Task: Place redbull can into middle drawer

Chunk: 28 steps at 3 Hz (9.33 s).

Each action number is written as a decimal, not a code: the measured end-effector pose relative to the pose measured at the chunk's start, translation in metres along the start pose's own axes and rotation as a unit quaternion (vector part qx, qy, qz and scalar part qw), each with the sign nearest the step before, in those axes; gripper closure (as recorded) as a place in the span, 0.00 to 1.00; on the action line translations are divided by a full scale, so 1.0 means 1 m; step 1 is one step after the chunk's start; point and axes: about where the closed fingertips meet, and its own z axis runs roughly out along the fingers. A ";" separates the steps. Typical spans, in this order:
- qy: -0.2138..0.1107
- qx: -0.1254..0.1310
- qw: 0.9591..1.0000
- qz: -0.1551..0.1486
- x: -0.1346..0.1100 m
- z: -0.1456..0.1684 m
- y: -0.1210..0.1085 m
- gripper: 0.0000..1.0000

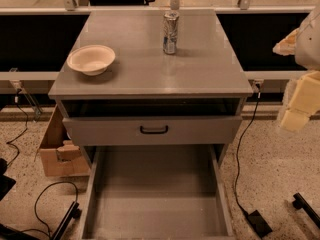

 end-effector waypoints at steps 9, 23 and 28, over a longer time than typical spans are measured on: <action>-0.448 0.127 0.875 0.135 -0.103 0.066 -0.224 0.00; -0.494 0.012 0.869 0.016 -0.138 0.142 0.007 1.00; -0.584 -0.025 0.809 0.055 -0.169 0.376 0.082 1.00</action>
Offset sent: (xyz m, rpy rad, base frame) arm 0.0652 -0.0134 -0.0280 0.4607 -0.1982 -0.1020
